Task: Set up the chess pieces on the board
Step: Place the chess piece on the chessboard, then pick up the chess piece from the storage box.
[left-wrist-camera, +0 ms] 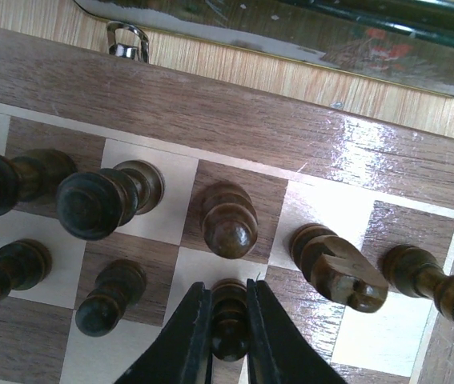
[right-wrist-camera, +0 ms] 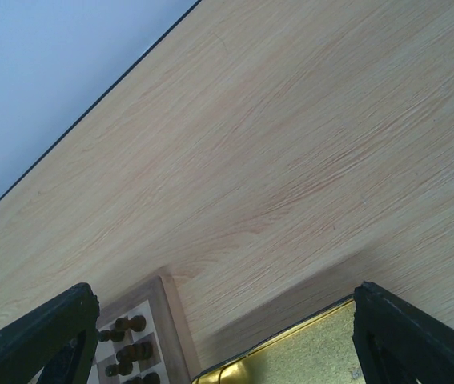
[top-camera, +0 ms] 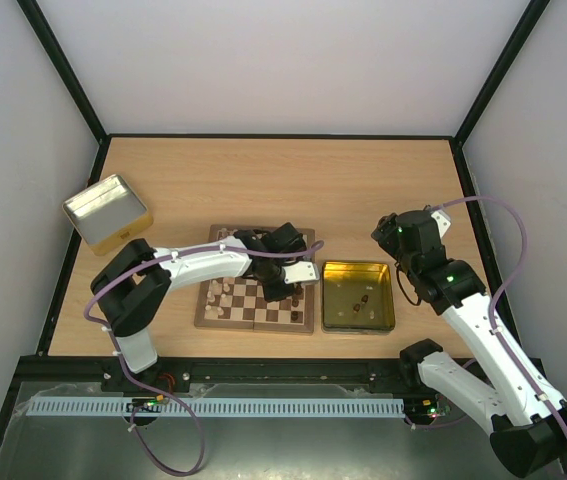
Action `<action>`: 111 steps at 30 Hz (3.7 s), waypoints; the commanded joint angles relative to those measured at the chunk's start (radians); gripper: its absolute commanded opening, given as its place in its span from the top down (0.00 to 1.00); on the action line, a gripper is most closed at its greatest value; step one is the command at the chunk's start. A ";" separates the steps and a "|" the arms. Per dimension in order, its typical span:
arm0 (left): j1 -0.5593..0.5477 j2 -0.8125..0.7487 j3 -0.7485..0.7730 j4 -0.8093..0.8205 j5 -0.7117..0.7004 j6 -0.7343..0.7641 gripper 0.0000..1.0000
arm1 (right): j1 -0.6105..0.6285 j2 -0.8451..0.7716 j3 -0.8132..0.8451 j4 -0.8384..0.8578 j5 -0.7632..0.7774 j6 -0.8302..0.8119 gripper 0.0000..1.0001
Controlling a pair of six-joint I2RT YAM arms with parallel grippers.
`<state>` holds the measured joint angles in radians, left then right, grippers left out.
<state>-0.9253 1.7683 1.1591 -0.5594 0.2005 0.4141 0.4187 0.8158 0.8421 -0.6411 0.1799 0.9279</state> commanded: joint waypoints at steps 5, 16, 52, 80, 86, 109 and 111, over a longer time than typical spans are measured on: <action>0.004 -0.012 -0.005 -0.026 -0.024 -0.015 0.79 | -0.003 -0.012 -0.011 0.010 0.006 0.002 0.16; 0.004 -0.029 0.006 -0.029 -0.034 -0.020 0.76 | -0.003 -0.010 -0.014 0.017 0.002 0.001 0.16; -0.115 0.181 0.519 -0.244 -0.025 0.037 0.68 | -0.004 -0.032 -0.030 -0.006 0.122 0.008 0.16; -0.231 0.488 0.747 -0.204 0.027 -0.029 0.71 | -0.004 -0.159 0.089 -0.128 0.264 0.045 0.16; -0.235 0.511 0.760 -0.209 0.035 -0.030 0.71 | -0.004 -0.183 0.099 -0.152 0.282 0.043 0.16; -0.239 0.565 0.782 -0.200 0.034 -0.028 0.71 | -0.005 -0.188 0.086 -0.151 0.262 0.039 0.15; -0.238 0.571 0.782 -0.202 0.034 -0.025 0.71 | -0.005 -0.188 0.085 -0.151 0.262 0.039 0.15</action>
<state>-1.1584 2.3039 1.9179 -0.7464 0.2234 0.3939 0.4183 0.6357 0.9154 -0.7593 0.4198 0.9581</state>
